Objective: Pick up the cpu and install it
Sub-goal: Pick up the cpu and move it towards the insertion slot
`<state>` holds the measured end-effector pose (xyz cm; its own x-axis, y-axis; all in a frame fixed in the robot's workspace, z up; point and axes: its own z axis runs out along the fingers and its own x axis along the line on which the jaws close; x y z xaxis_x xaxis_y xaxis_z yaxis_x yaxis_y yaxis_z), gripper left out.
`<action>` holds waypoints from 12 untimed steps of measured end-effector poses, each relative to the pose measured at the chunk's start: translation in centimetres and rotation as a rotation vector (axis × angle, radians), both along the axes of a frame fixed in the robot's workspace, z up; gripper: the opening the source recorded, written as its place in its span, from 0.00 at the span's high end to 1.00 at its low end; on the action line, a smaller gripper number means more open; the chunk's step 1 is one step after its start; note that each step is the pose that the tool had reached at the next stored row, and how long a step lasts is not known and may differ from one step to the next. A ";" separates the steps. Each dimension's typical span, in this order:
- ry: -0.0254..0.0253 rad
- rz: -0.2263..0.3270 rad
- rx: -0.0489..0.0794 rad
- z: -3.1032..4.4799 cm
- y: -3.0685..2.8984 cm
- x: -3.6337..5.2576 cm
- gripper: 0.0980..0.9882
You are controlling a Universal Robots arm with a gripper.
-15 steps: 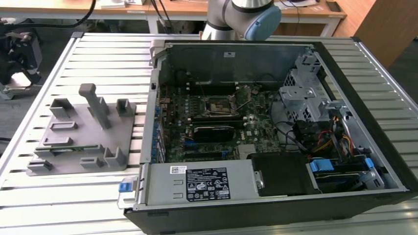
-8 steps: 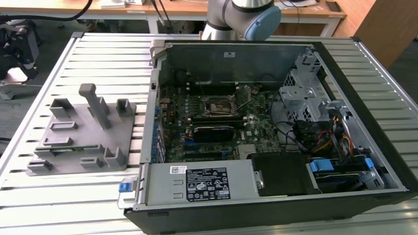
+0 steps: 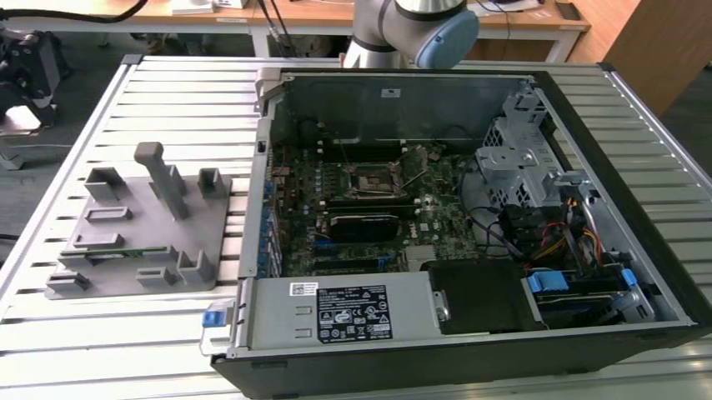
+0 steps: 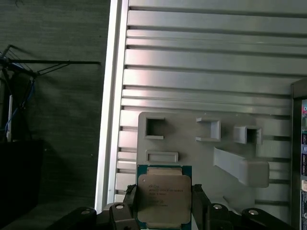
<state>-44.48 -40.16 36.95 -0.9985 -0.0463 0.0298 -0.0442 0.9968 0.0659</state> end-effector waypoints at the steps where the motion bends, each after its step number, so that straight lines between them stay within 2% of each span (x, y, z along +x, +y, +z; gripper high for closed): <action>1: 0.0000 0.000 0.000 0.17 0.01 0.00 0.51; 8: 0.0001 0.000 0.000 1.36 0.06 0.00 0.51; 12: 0.0000 0.000 0.000 1.55 0.09 0.08 0.51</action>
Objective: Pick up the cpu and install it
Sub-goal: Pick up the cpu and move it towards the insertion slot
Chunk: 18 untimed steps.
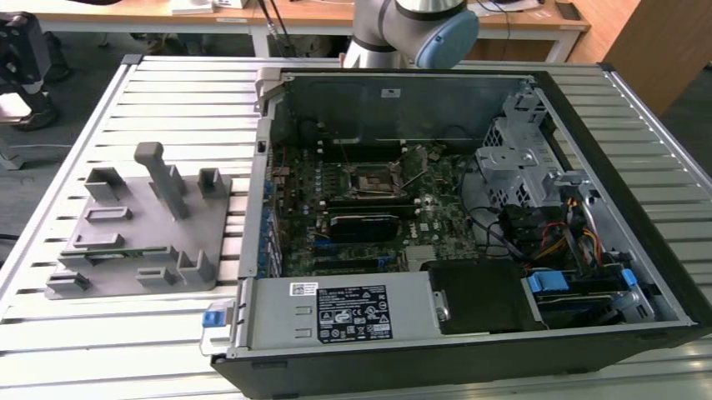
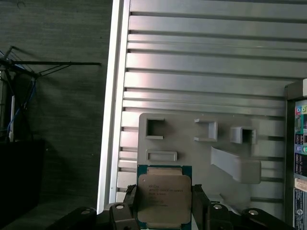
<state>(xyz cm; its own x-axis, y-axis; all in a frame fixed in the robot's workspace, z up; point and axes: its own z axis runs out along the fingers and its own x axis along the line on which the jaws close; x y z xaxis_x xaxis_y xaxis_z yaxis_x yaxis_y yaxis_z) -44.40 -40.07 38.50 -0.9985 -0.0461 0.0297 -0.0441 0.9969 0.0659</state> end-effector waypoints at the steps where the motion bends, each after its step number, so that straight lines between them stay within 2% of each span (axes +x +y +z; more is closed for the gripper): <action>1: 0.0000 0.000 0.000 0.01 0.00 0.10 0.51; 18: 0.0000 0.000 0.000 0.00 0.14 2.22 0.51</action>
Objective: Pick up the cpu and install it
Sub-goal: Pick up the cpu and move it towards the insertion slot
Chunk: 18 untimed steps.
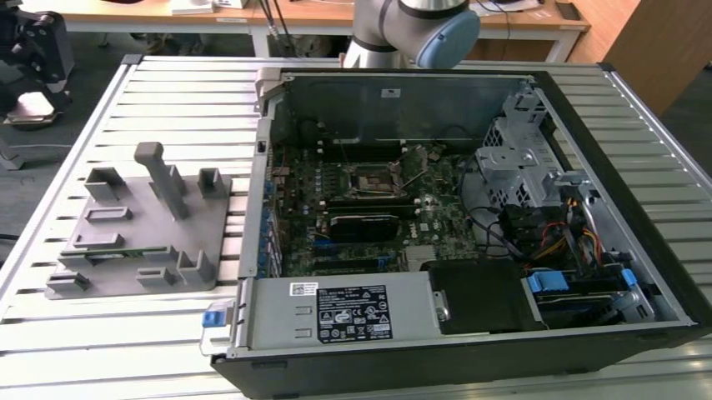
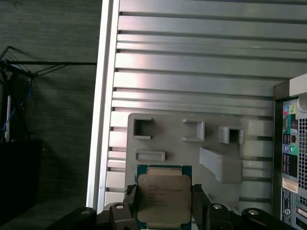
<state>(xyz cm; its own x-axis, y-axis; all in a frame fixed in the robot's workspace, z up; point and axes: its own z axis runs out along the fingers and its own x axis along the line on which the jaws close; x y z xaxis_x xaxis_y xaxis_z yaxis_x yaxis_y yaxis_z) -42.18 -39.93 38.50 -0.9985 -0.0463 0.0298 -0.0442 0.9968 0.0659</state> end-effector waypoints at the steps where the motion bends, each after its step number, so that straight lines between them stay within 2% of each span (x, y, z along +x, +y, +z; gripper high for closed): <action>1: 0.0000 0.000 0.000 0.00 0.01 0.12 0.51; 18: 0.0000 0.000 0.000 -0.01 0.16 2.32 0.51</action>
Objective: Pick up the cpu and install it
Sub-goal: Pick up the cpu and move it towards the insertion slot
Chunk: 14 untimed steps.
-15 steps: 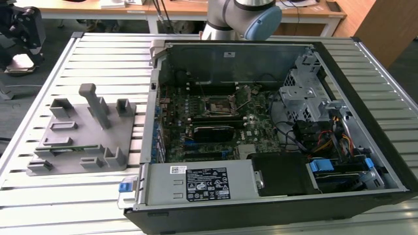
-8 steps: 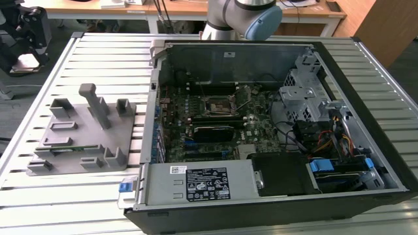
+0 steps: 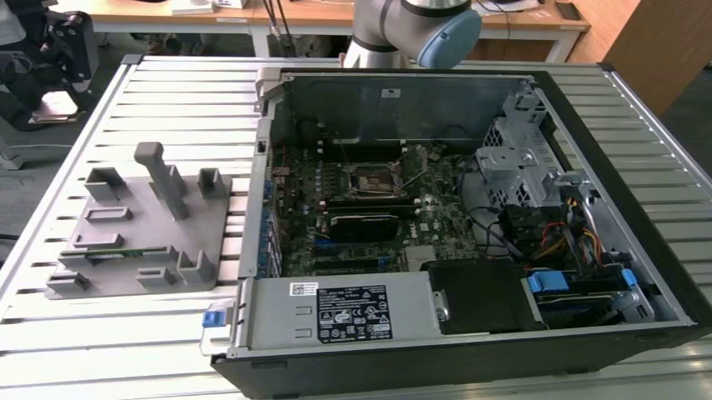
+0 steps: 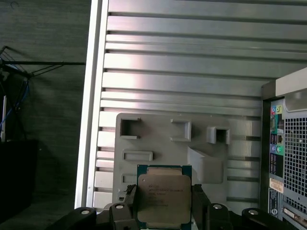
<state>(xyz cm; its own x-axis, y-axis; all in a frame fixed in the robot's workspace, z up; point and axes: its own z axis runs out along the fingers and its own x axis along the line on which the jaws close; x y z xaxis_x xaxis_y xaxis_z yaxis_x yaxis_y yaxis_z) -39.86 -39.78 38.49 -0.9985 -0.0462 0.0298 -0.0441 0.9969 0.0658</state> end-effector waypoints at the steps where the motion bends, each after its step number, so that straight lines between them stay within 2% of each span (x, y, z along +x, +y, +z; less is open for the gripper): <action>1: -0.0001 0.000 0.000 0.00 0.01 0.13 0.51; 14: 0.0000 0.000 0.000 -0.01 0.12 1.83 0.51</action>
